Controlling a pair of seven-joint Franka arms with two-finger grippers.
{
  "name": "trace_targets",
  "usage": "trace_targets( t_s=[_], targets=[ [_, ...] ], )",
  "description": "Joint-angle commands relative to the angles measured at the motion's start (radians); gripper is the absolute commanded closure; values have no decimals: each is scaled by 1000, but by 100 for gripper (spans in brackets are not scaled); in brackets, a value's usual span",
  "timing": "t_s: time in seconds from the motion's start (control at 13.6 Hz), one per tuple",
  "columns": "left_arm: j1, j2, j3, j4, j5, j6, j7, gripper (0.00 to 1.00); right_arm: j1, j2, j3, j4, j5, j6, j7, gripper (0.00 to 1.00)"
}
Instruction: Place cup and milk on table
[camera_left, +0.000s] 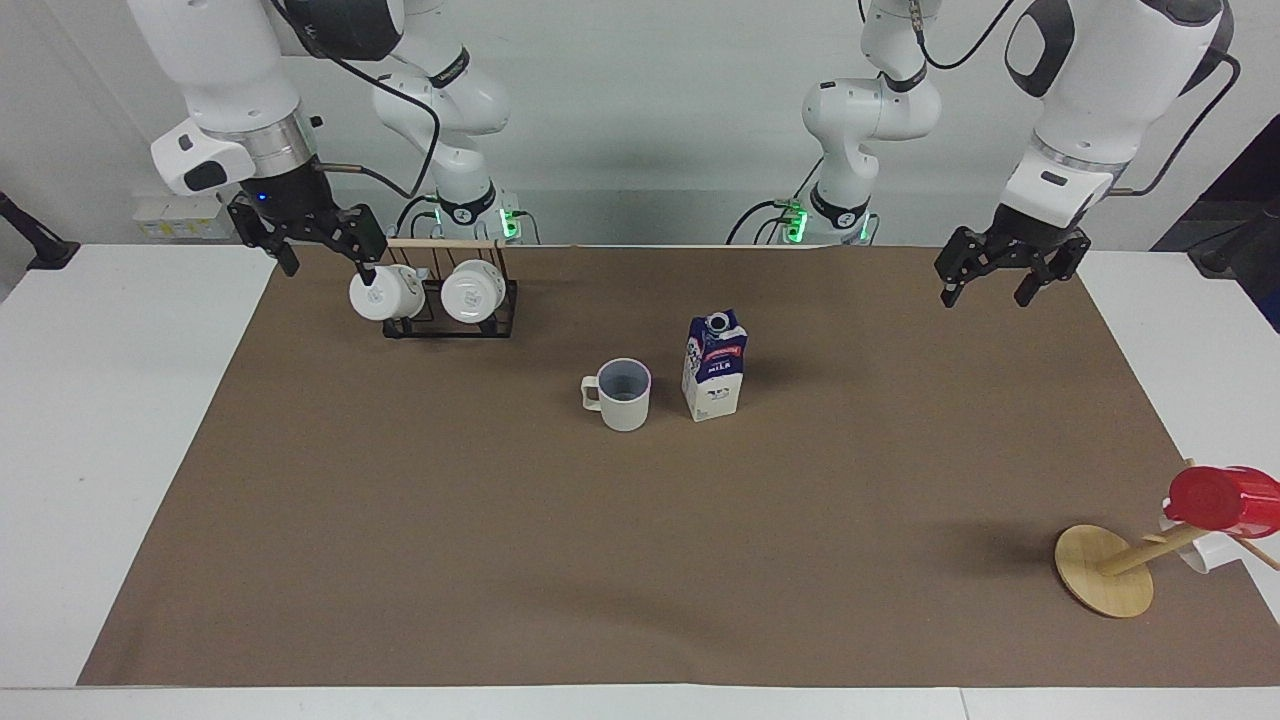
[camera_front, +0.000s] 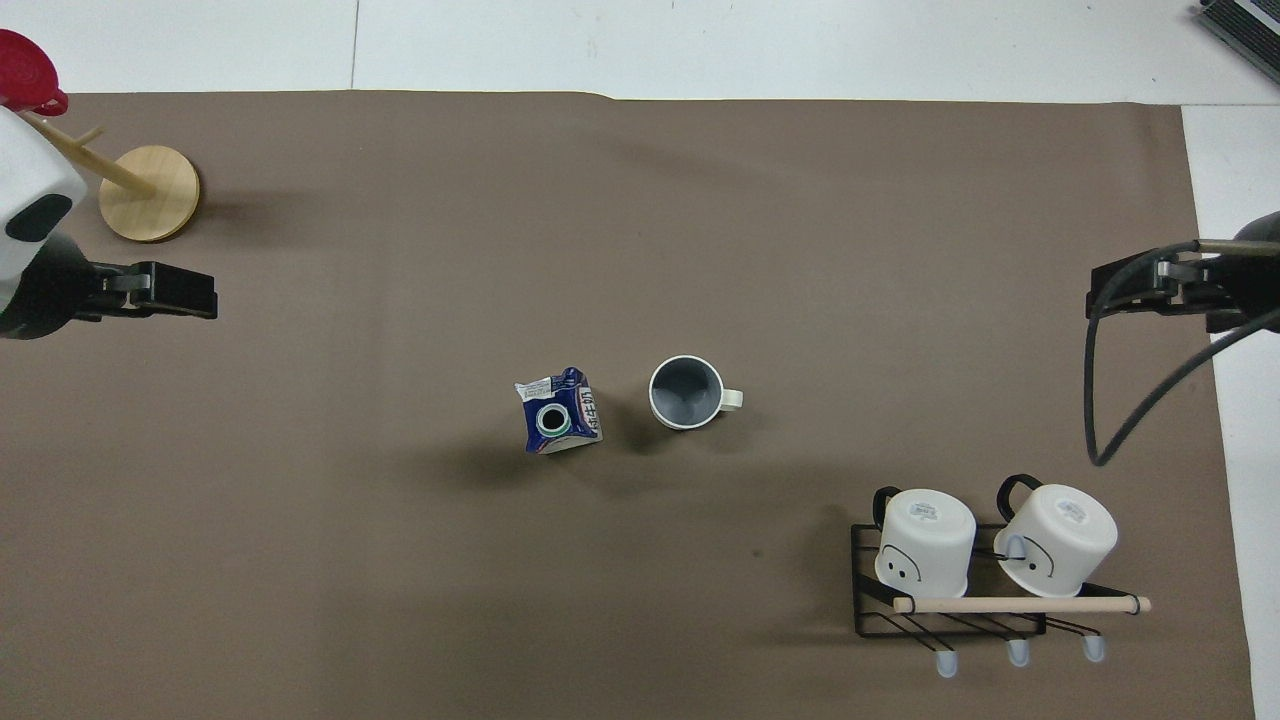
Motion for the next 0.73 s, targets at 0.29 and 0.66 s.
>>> trace_targets(
  t_s=[0.29,0.66],
  targets=[
    [7,-22,9,25,27,-142,11,0,-8,-21,2,-25,26,17,-31,0],
    [-2,-30,-2,25,17,-147,-1,0,-8,-21,2,-25,26,17,-31,0]
  ],
)
